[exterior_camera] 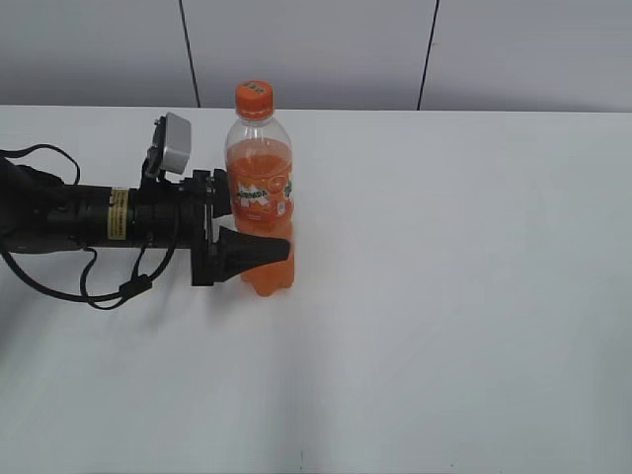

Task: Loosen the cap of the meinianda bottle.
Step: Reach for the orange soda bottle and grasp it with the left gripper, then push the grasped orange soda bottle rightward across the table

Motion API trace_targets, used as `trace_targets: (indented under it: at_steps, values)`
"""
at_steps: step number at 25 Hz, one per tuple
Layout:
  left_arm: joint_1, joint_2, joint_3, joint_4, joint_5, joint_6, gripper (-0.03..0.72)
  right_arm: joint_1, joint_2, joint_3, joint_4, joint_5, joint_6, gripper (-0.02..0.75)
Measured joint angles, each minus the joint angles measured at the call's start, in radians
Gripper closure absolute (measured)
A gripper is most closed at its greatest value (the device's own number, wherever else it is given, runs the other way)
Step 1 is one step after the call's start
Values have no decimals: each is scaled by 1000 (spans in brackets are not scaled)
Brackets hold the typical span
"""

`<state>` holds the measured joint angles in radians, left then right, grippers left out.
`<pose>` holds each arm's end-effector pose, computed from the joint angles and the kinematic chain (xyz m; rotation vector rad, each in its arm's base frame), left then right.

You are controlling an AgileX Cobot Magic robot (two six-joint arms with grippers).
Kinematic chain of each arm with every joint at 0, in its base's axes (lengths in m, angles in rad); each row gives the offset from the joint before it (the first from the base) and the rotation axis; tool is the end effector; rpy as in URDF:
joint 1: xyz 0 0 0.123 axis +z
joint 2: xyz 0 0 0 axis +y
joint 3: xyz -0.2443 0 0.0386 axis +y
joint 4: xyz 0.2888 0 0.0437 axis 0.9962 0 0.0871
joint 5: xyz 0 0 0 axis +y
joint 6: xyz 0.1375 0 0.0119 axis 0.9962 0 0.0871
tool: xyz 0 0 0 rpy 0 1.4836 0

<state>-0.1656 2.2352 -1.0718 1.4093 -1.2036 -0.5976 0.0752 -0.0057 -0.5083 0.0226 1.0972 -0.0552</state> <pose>0.3513 -0.1876 0.0098 1.2020 1.5395 -1.0440 0.1063 0.0108 0.2745 -0.1364 2.0623 0.0394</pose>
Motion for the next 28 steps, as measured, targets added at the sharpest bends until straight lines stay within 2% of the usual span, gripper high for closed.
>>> trace_targets:
  at_steps: [10, 28]
  values:
    - [0, 0, -3, -5, 18, 3, 291, 0, 0, 0, 0, 0, 0, 206]
    - [0, 0, -3, -2, 9, 3, 293, 0, 0, 0, 0, 0, 0, 206]
